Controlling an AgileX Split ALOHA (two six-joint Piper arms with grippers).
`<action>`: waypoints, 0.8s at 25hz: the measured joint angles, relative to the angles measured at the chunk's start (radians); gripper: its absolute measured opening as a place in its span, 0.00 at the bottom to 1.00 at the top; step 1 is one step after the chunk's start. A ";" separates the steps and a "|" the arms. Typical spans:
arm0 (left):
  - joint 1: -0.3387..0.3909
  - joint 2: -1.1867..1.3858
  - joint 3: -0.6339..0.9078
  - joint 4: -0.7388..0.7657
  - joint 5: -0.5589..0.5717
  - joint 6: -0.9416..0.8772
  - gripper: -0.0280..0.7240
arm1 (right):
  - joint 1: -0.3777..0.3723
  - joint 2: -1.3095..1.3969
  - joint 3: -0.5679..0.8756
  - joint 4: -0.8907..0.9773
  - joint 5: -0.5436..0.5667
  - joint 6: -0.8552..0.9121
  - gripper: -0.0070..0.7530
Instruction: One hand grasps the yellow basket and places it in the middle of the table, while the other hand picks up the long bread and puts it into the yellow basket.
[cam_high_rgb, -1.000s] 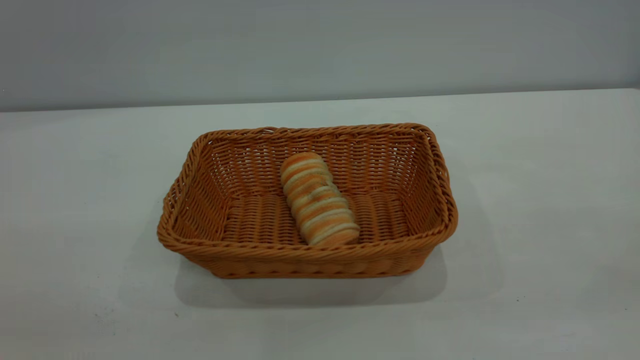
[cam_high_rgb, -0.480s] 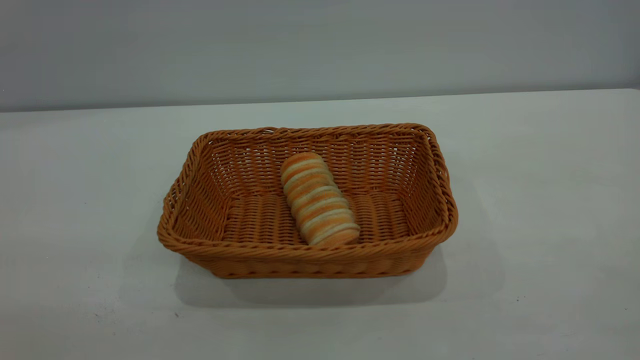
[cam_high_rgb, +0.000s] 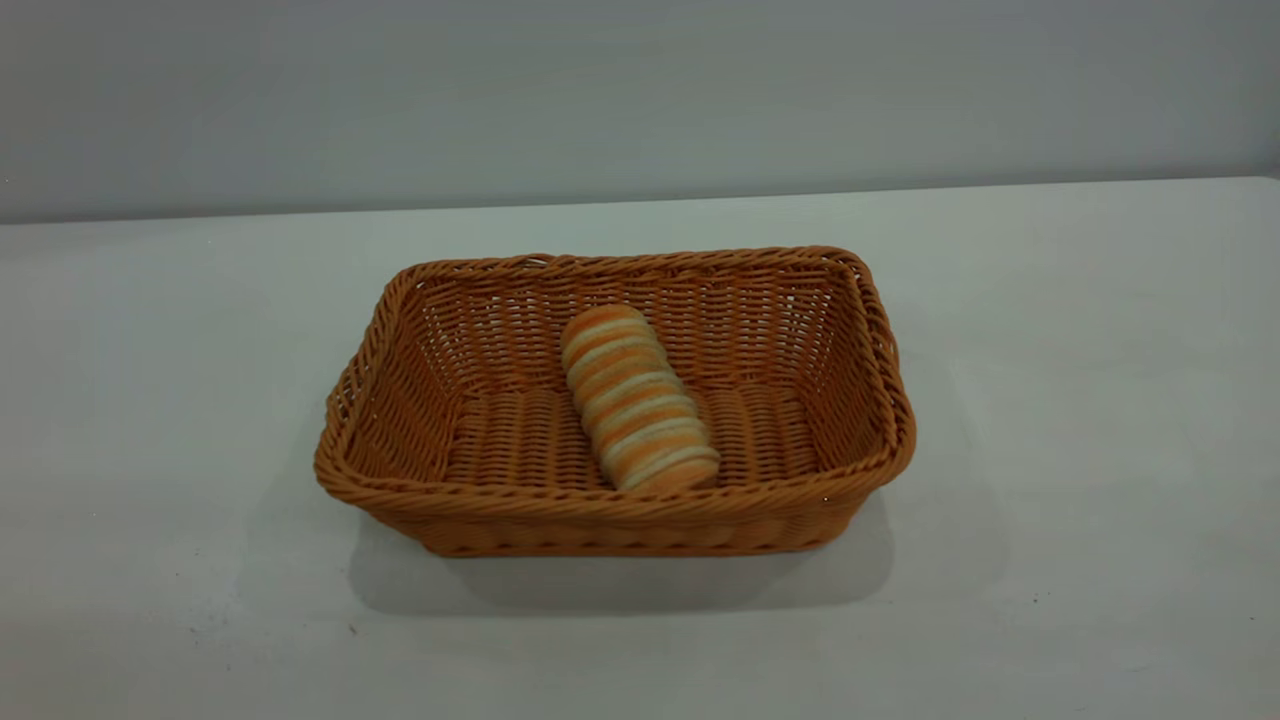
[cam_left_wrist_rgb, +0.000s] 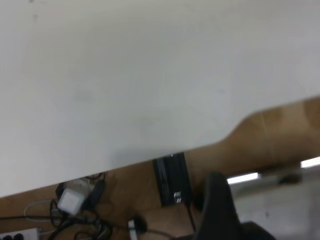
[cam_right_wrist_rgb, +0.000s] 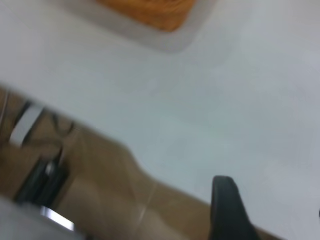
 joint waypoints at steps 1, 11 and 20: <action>0.042 -0.030 0.000 0.000 0.000 0.000 0.79 | -0.048 -0.026 0.000 0.001 0.000 0.000 0.61; 0.195 -0.335 0.000 0.005 0.009 0.000 0.79 | -0.347 -0.171 0.000 0.006 0.009 0.000 0.51; 0.195 -0.425 0.000 0.005 0.021 0.000 0.79 | -0.350 -0.171 0.000 0.010 0.009 0.000 0.42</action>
